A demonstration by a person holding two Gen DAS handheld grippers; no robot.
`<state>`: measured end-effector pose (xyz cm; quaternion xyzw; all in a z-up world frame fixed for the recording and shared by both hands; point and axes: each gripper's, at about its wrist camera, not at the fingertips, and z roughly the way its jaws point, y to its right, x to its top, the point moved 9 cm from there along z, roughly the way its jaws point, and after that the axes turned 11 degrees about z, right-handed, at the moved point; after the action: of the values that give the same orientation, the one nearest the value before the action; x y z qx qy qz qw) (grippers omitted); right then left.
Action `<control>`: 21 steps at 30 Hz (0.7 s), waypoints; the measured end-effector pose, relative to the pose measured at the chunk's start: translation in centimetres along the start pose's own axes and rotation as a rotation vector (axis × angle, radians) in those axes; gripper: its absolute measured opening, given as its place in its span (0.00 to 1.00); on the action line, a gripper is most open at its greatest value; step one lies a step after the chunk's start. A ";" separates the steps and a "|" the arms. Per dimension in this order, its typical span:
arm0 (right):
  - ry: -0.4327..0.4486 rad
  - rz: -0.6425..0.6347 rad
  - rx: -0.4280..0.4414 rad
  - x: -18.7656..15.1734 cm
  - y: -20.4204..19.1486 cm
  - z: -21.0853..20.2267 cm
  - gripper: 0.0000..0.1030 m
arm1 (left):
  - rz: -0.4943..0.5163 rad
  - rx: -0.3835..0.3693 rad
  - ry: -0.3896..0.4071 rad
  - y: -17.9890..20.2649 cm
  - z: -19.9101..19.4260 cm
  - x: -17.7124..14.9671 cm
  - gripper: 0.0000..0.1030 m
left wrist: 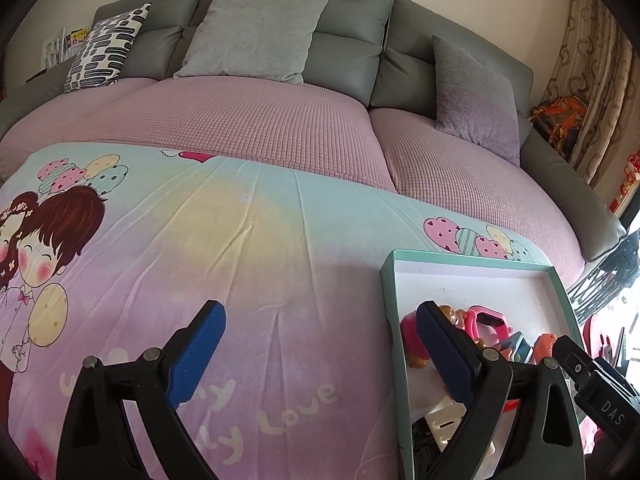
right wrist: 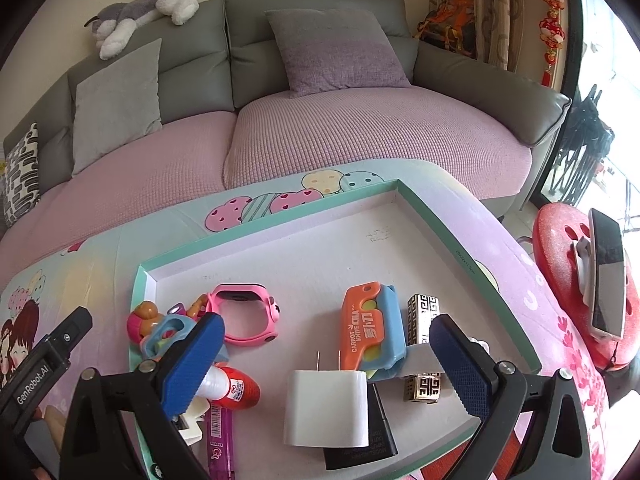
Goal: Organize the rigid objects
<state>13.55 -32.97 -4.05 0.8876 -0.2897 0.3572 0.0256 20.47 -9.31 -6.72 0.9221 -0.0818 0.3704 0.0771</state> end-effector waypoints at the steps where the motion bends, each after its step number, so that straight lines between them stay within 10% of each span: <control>1: 0.003 -0.001 0.003 -0.1 0.0 -0.3 1.00 | 0.008 0.009 0.003 -0.1 -0.3 0.0 0.93; 21: -0.036 -0.097 0.076 -5.2 -3.2 -4.0 1.00 | 0.045 0.208 -0.029 -4.0 -5.8 -3.8 0.93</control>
<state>9.79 -26.70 -3.96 0.9072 -0.2331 0.3503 0.0042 14.67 -3.86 -5.55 0.9282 -0.0649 0.3653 -0.0287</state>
